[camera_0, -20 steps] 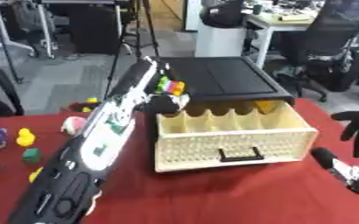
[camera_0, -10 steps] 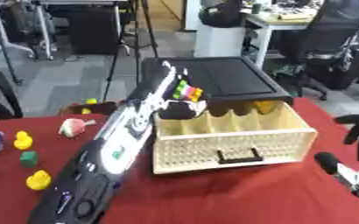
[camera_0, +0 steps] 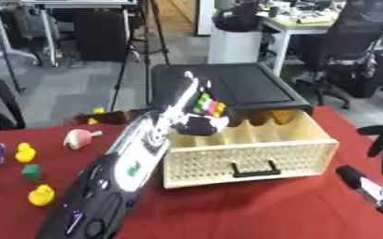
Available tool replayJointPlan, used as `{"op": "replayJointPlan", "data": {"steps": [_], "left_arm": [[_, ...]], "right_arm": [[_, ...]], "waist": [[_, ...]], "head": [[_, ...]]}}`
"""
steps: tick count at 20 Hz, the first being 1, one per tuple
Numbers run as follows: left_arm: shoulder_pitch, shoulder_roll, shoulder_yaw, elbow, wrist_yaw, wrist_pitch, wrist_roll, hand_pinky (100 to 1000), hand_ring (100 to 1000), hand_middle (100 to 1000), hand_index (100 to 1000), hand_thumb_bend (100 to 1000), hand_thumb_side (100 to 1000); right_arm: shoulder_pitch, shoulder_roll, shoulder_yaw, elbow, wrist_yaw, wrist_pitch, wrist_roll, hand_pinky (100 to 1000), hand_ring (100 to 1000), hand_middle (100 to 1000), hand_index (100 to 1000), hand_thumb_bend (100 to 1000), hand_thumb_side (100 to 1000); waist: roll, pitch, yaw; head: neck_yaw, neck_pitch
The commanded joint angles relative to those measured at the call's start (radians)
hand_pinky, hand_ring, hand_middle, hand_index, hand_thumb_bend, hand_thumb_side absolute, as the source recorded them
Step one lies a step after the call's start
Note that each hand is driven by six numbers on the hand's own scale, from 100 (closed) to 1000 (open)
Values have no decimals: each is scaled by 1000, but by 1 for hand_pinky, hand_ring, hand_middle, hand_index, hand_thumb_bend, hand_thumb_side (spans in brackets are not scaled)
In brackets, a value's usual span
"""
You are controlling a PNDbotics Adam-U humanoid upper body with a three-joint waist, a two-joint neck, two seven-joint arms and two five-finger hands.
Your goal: Pick up objects from table and place into drawer.
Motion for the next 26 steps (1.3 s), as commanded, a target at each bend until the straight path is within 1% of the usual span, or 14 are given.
{"op": "replayJointPlan", "data": {"steps": [1,2,3,4,5,6,8,13,18,21,23,26], "left_arm": [[-14,-4,-10,-11,-19,-8,-19,110,210,235,552,469,299],[-13,-4,-12,-8,-25,-13,-27,159,257,285,584,508,311],[-12,-5,-15,-6,-32,-20,-37,228,323,355,634,588,347],[-11,-5,-16,-4,-40,-27,-45,303,390,429,668,647,374],[-10,-6,-17,-2,-48,-34,-53,335,416,459,680,684,391],[-9,-7,-17,0,-57,-39,-59,394,456,500,711,741,410],[-8,-8,-15,3,-74,-48,-63,457,494,530,736,807,429],[-5,-8,-11,6,-106,-53,-51,502,523,557,743,810,425],[-4,-7,-6,-2,-102,-50,-37,507,523,560,744,800,421],[-4,-5,-2,-11,-87,-47,-26,505,516,555,741,796,434],[-3,-3,10,-26,-63,-42,7,504,513,552,739,778,441],[-3,10,32,-68,1,-28,88,504,510,548,738,753,439]], "right_arm": [[-11,-17,-8,-22,-11,-2,-1,106,294,429,745,624,713],[-11,-17,-8,-22,-10,-2,-1,105,294,429,745,624,713],[-10,-17,-8,-22,-10,-2,0,105,294,429,745,624,713],[-10,-17,-8,-22,-10,-3,0,105,294,429,745,624,713],[-10,-17,-8,-22,-10,-3,0,105,294,429,745,624,713],[-9,-17,-8,-22,-10,-3,0,105,294,429,745,624,714],[-10,-17,-8,-22,-10,-3,0,105,294,429,745,624,714],[-7,-16,-9,-22,-9,-3,0,106,294,429,745,625,713],[-5,-16,-10,-22,-9,-4,0,105,294,429,745,626,713],[-5,-15,-10,-22,-9,-3,-1,106,294,430,745,625,713],[-3,-15,-10,-22,-9,-2,-1,106,295,430,745,623,712],[3,-16,-11,-22,-8,2,-1,106,295,430,745,624,712]], "waist": [[-1,-14,0],[-1,-14,0],[-1,-14,1],[-1,-14,1],[-1,-14,1],[-1,-14,1],[-1,-13,1],[-2,-13,2],[-3,-13,3],[-3,-13,5],[-5,-15,7],[-6,-20,11]], "head": [[1,-10],[1,-10],[1,-9],[1,-9],[1,-8],[1,-8],[1,-8],[-2,-8],[-3,-7],[-4,-8],[-6,-6],[-11,-3]]}}
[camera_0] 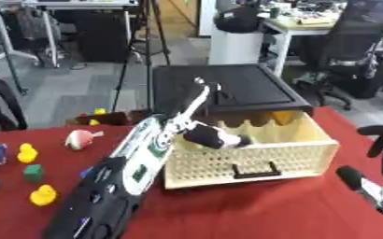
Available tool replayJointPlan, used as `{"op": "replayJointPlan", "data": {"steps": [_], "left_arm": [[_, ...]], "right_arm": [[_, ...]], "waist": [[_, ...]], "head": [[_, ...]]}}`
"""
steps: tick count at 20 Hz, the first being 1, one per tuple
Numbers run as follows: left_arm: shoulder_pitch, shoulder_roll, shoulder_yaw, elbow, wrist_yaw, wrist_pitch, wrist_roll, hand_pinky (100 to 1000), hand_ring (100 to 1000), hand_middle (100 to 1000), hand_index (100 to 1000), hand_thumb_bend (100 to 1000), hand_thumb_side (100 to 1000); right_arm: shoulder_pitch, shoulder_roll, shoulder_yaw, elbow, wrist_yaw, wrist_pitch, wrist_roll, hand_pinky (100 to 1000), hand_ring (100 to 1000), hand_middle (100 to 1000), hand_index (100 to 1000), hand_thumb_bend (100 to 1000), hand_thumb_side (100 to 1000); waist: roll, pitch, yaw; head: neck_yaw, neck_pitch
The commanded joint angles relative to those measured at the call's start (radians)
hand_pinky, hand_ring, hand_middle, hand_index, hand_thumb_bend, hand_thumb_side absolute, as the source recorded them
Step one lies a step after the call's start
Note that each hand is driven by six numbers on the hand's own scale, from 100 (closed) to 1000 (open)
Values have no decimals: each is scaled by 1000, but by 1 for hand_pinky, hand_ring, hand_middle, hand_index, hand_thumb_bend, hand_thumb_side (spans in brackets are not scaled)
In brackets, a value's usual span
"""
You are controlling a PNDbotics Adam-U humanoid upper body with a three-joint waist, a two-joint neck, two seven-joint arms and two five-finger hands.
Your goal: Pick up objects from table and place into drawer.
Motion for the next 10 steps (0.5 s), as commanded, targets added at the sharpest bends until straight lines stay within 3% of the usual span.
{"op": "replayJointPlan", "data": {"steps": [1,2,10], "left_arm": [[-15,29,29,-57,67,12,73,506,510,547,738,688,495],[-12,38,35,-78,92,15,87,507,510,547,739,748,444],[57,143,89,-268,243,61,122,511,508,543,739,730,445]], "right_arm": [[-4,-16,-12,-22,-6,4,-2,106,295,430,745,624,716],[-3,-18,-12,-22,-5,6,-2,106,295,430,744,624,712],[9,-38,-15,-22,8,23,11,105,294,426,712,619,711]], "waist": [[-6,-19,2],[-7,-21,4],[-17,-37,45]], "head": [[-8,-2],[-11,-1],[-41,15]]}}
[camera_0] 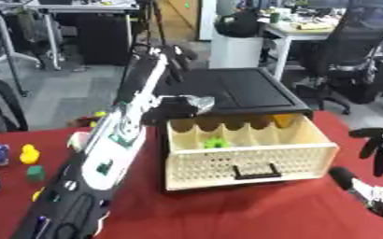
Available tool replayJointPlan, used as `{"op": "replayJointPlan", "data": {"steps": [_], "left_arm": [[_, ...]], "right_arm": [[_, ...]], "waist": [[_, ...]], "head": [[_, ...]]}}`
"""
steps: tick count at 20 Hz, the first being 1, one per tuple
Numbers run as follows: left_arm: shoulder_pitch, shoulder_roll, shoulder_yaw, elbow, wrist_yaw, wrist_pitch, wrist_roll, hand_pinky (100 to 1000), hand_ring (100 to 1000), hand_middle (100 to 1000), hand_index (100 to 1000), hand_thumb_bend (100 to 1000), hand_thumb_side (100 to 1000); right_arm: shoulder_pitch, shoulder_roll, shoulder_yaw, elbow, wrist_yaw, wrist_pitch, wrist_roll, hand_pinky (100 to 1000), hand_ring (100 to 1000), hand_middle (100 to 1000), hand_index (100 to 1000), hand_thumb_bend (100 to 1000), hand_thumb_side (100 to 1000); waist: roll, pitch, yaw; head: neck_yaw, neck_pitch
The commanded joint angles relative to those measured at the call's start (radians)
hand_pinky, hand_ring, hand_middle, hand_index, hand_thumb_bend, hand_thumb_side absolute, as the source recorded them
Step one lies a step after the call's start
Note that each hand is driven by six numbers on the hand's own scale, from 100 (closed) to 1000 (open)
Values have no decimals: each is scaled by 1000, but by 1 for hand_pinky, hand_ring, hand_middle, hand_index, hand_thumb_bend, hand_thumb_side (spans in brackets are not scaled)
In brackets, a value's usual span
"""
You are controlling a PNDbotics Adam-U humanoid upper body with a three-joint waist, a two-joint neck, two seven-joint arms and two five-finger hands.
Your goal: Pick up objects from table and place into drawer.
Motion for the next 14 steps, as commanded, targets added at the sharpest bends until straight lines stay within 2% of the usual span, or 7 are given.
{"op": "replayJointPlan", "data": {"steps": [1,3,4,5,12,13,14], "left_arm": [[9,58,31,-94,60,20,14,511,508,543,739,730,446],[38,89,41,-138,100,31,17,511,508,544,741,674,461],[57,105,47,-159,119,37,19,511,508,543,741,727,453],[73,118,51,-178,134,43,20,511,508,544,743,724,458],[171,182,69,-225,186,81,16,508,503,542,746,713,476],[180,188,72,-227,187,83,19,508,503,542,746,687,475],[189,194,75,-228,189,85,20,508,503,542,746,712,481]], "right_arm": [[-12,-39,-8,-22,10,8,9,106,294,426,685,616,710],[-23,-45,0,-22,17,4,21,107,294,423,611,639,722],[-34,-49,7,-22,19,-3,29,107,295,424,583,603,708],[-45,-52,14,-22,21,-10,36,108,295,423,561,594,708],[-135,-63,90,-22,-7,-79,114,101,281,408,583,583,709],[-145,-61,101,-22,-12,-85,127,100,276,404,586,627,709],[-156,-57,113,-22,-17,-92,141,100,274,402,587,584,709]], "waist": [[-6,-19,11],[-8,-22,25],[-10,-25,34],[-11,-27,41],[-12,-41,81],[-12,-43,85],[-11,-44,88]], "head": [[-15,7],[-26,11],[-30,14],[-34,15],[-58,25],[-60,26],[-62,27]]}}
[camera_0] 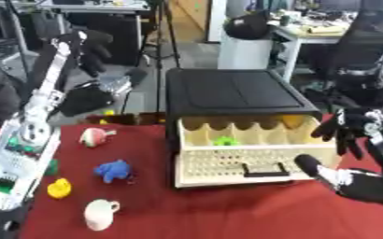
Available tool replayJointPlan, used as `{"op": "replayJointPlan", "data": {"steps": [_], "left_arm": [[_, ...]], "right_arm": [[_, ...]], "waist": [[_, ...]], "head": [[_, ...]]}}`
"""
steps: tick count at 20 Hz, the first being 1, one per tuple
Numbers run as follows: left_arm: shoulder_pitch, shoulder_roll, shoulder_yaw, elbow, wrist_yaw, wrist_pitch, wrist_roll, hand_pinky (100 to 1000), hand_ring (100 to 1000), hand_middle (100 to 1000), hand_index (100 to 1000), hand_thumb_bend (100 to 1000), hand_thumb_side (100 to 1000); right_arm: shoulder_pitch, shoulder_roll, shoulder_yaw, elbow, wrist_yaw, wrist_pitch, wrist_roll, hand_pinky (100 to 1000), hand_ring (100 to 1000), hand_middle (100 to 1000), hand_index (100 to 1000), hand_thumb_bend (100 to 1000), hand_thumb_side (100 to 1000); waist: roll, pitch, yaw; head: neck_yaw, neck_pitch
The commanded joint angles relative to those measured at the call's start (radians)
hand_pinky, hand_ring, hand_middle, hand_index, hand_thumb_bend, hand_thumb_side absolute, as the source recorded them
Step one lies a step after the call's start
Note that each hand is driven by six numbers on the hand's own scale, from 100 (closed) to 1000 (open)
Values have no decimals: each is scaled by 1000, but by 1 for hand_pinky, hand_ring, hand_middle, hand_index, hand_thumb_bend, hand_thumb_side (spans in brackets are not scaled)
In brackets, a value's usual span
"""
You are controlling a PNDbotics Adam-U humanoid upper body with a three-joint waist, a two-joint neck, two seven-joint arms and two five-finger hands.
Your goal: Pick up objects from table and place into drawer.
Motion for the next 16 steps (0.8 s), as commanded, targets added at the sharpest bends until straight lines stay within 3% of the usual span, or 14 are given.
{"op": "replayJointPlan", "data": {"steps": [1,11,13,16], "left_arm": [[4,39,20,-24,11,10,3,508,503,542,747,712,483],[43,46,40,-2,12,21,14,507,500,542,748,703,499],[47,46,40,6,11,22,15,506,500,541,748,702,501],[50,45,44,12,11,21,17,507,500,541,748,699,503]], "right_arm": [[-35,-20,27,-21,-24,-22,43,100,269,399,587,584,709],[-46,4,117,-21,-43,-37,164,100,236,378,524,586,700],[-40,4,132,-21,-44,-29,191,100,224,368,518,597,668],[-25,-2,146,-21,-39,-4,228,100,217,364,520,592,699]], "waist": [[1,-17,4],[2,-20,10],[3,-21,11],[4,-23,13]], "head": [[-9,9],[-25,9],[-27,13],[-28,12]]}}
